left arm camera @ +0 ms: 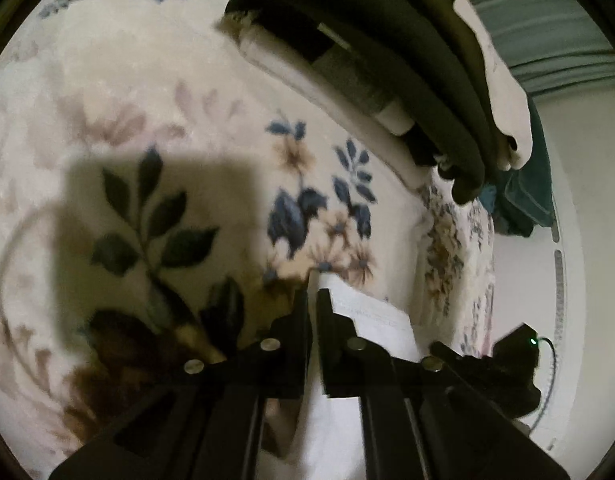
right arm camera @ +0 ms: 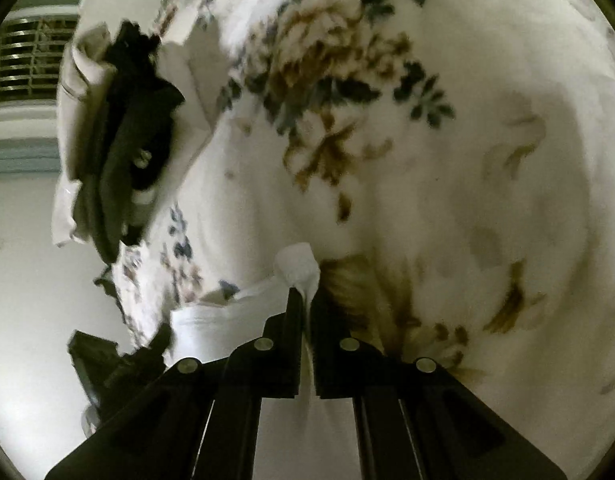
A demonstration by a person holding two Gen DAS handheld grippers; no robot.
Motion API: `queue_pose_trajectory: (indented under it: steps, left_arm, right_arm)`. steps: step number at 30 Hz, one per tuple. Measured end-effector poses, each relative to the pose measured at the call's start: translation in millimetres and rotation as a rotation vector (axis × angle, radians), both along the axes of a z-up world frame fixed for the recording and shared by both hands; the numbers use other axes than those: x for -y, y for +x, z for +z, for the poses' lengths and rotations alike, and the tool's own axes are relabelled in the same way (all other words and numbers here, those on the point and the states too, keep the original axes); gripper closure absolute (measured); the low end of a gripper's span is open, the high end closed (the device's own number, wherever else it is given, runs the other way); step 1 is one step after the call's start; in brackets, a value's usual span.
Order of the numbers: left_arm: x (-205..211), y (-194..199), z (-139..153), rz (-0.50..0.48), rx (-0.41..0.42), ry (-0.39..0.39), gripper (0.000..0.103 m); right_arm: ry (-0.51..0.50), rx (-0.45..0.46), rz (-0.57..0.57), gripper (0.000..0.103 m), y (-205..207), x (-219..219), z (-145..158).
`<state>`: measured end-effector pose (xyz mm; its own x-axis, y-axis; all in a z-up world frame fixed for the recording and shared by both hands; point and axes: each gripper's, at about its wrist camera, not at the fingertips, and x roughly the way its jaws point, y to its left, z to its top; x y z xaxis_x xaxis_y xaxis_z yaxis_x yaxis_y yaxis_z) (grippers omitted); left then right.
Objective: Fold small clothes
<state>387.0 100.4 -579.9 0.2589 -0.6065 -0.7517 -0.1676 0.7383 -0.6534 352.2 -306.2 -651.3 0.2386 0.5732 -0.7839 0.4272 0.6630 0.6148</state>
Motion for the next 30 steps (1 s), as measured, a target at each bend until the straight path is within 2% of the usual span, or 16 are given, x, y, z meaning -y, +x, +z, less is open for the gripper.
queue_pose_trajectory:
  steps: [1,2,5,6,7,11,14,15,16,17,20,24,27,28,29,30]
  left_arm:
    - [-3.1,-4.3,1.0,-0.012,-0.024,-0.014,0.098]
    - [-5.9,-10.3,2.6,-0.019,-0.031,-0.03,0.096]
    - [-17.4,-46.5,11.0,-0.034,-0.038,-0.083,0.066]
    - [-18.1,-58.3,11.1,-0.038,-0.048,-0.091,0.049]
    - [-15.6,-69.1,10.0,-0.041,-0.061,-0.098,0.045]
    - [-5.3,-115.8,-5.9,-0.088,-0.157,-0.141,0.045]
    - [3.3,-137.8,-9.0,-0.098,-0.156,-0.118,0.048]
    - [4.3,-141.8,-7.2,-0.103,-0.144,-0.103,0.073]
    - [5.3,-144.1,-6.0,-0.114,-0.145,-0.09,0.093]
    - [5.3,-146.7,-4.9,-0.13,-0.149,-0.076,0.093]
    - [-2.9,-150.9,3.1,-0.153,-0.125,-0.05,0.093]
    - [-21.0,-159.2,5.2,-0.199,-0.122,0.008,0.093]
    - [-30.8,-159.2,3.3,-0.191,-0.132,-0.061,0.09]
    - [-31.1,-158.5,2.7,-0.18,-0.135,-0.09,0.085]
    - [-29.8,-157.7,2.3,-0.171,-0.132,-0.111,0.079]
    - [-26.7,-157.5,2.5,-0.167,-0.125,-0.124,0.06]
  right_arm:
    - [0.009,-0.016,0.008,0.093,-3.5,1.9,0.9]
    - [0.013,-0.024,0.016,0.084,-8.0,3.4,2.9]
    - [0.031,-0.048,0.03,0.056,-37.3,10.3,10.7]
    - [0.044,-0.063,0.036,0.054,-51.1,12.1,11.2]
    - [0.056,-0.08,0.04,0.054,-62.4,12.9,10.3]
    - [0.13,-0.175,0.058,0.054,-114.9,9.1,-6.3]
    - [0.192,-0.205,0.058,0.054,-139.7,-0.8,-20.6]
    - [0.211,-0.185,0.055,0.054,-145.2,-4.7,-21.5]
    - [0.203,-0.163,0.055,0.065,-148.7,-6.5,-20.0]
    - [0.173,-0.151,0.064,0.089,-151.5,-9.7,-18.1]
    - [0.135,-0.137,0.053,0.097,-158.3,-9.2,-15.6]
    - [0.111,-0.136,0.053,0.098,-160.6,-3.1,-8.9]
    - [0.158,-0.155,0.052,0.097,-159.2,4.0,-8.4]
    - [0.17,-0.162,0.054,0.096,-159.9,5.4,-10.2]
    - [0.171,-0.168,0.059,0.09,-160.4,8.0,-11.5]
    - [0.168,-0.173,0.063,0.085,-160.7,7.5,-12.5]
